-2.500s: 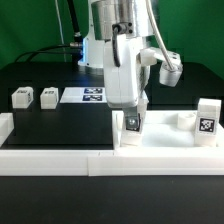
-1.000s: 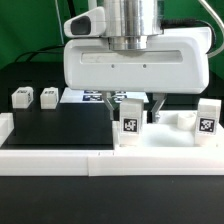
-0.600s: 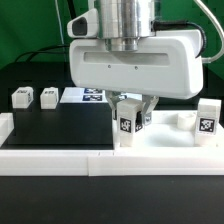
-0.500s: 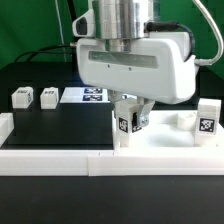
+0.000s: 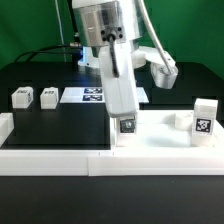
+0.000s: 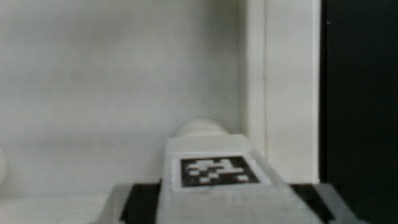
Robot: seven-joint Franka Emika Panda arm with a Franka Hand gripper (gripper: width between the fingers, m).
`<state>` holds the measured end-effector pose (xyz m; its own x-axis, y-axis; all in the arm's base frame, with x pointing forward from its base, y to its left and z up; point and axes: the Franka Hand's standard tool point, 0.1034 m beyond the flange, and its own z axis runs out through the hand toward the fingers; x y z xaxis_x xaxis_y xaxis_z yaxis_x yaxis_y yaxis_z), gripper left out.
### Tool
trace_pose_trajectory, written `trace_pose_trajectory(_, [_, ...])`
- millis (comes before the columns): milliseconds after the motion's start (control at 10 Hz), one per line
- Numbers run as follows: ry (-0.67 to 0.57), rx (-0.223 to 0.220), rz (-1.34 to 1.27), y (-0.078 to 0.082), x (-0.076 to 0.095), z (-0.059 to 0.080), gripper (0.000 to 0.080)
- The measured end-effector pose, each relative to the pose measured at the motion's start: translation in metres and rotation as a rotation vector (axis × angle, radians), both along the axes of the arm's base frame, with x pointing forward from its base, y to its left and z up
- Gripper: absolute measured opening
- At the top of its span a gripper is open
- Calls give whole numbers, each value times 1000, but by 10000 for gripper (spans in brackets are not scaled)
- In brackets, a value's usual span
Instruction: Assemble square table
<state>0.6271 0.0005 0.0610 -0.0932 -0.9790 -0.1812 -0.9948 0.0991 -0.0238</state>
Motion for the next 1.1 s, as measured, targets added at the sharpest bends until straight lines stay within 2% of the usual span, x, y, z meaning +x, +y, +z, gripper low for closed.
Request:
trace_pose_trajectory(100, [-3, -1, 12, 0, 0, 0, 291])
trace_pose_trajectory(200, [-29, -24, 122, 0, 1, 1, 493])
trace_pose_trajectory(300, [-74, -60, 267, 4, 2, 2, 493])
trace_pose_trajectory(400, [-115, -81, 415, 5, -1, 3, 624])
trace_pose_trajectory(500, [-168, -109, 595, 4, -3, 4, 624])
trace_pose_trajectory(600, [-177, -116, 660, 8, -8, 4, 642])
trace_pose_trajectory(900, [-201, -140, 889, 4, -8, 3, 649])
trace_pose_trajectory(1100, [-211, -216, 1282, 5, -4, 6, 649])
